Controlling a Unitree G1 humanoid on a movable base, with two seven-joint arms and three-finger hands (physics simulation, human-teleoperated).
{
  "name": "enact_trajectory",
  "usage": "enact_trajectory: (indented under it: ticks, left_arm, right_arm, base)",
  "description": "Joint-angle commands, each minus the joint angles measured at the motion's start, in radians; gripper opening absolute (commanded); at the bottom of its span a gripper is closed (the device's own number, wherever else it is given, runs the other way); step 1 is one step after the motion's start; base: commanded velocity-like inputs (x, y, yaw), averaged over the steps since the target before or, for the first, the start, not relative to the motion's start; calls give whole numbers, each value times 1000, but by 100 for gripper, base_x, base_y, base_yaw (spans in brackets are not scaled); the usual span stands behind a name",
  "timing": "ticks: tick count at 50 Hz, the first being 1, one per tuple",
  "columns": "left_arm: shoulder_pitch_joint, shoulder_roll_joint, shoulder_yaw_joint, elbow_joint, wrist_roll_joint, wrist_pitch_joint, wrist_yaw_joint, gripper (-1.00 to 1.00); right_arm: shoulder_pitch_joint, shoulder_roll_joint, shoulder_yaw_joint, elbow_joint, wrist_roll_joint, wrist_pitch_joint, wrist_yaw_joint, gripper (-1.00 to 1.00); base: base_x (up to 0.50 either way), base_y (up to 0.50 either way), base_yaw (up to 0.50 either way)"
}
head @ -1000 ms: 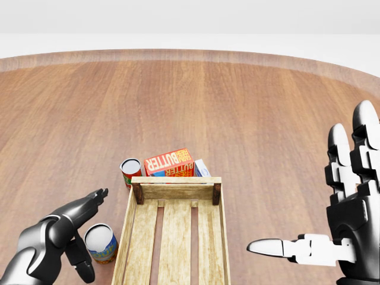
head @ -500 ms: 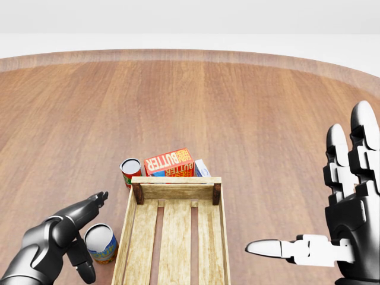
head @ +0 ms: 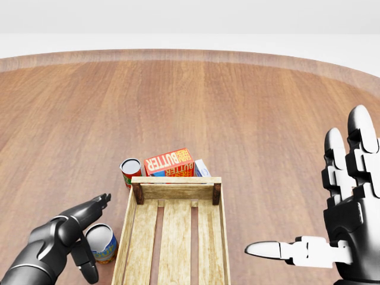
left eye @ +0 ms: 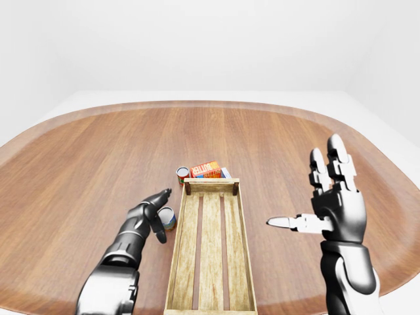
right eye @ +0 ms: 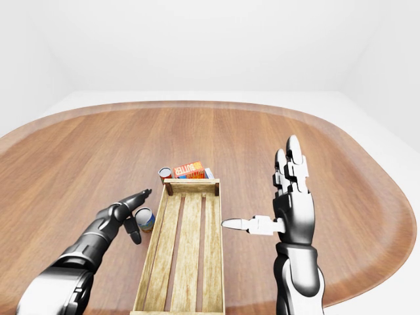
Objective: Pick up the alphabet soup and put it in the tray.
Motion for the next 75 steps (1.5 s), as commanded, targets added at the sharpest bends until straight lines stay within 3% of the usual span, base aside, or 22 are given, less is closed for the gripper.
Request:
enact_trajectory:
  ticks: [1,22,23,24,36,45,47,49,57,64,68,70,71,74,75]
  left_arm:
    - [-28,-4,-10,71,-5,-20,30,100]
    - [-28,-16,-19,125,-14,-33,36,99]
    - [-26,-15,-22,126,-11,-32,34,48]
    - [-24,-14,-19,119,-14,-35,32,-100]
    - [-1,-20,-23,107,-19,-49,34,-100]
    - [7,-12,-19,84,-18,-45,24,-100]
    - [3,-6,-10,83,-19,-22,55,-100]
    - [8,3,-4,70,-31,-28,37,-100]
    - [-17,82,43,49,-94,-2,-1,-100]
    - [-2,121,54,1,-103,14,-14,-100]
    - [13,138,72,-73,-114,34,-37,-100]
    - [6,147,81,-108,-109,59,-30,-100]
    - [17,156,92,-187,-116,80,-80,-100]
    - [43,167,121,-350,-113,80,-150,-100]
    - [61,169,139,-463,-123,80,-209,-100]
  right_arm:
    - [-3,-1,2,-7,-5,0,-2,100]
    - [-10,-3,10,10,-5,0,-10,100]
    - [-10,-4,8,6,-4,0,-9,100]
    - [-9,-4,5,3,-2,0,-9,100]
    - [7,-1,5,-22,-3,0,-5,100]
    - [10,4,3,-19,-4,0,-4,100]
    - [9,4,1,-18,-1,0,-3,100]
    - [9,4,3,-14,-2,0,-3,100]
    - [6,3,-1,-7,2,0,-2,100]
    - [-8,0,5,10,1,0,-4,100]
    - [-9,-2,4,14,3,0,-5,100]
    - [-9,-2,3,16,6,0,-4,100]
    - [-8,-1,5,14,5,0,-4,100]
    - [-10,-2,5,13,5,0,-6,100]
    - [-12,-2,4,17,7,0,-5,100]
  base:
    - [0,0,0]
    - [0,0,0]
    - [0,0,0]
    - [0,0,0]
    - [0,0,0]
    - [0,0,0]
    - [0,0,0]
    - [0,0,0]
    - [0,0,0]
    - [0,0,0]
    - [0,0,0]
    - [0,0,0]
    - [0,0,0]
    - [0,0,0]
    - [0,0,0]
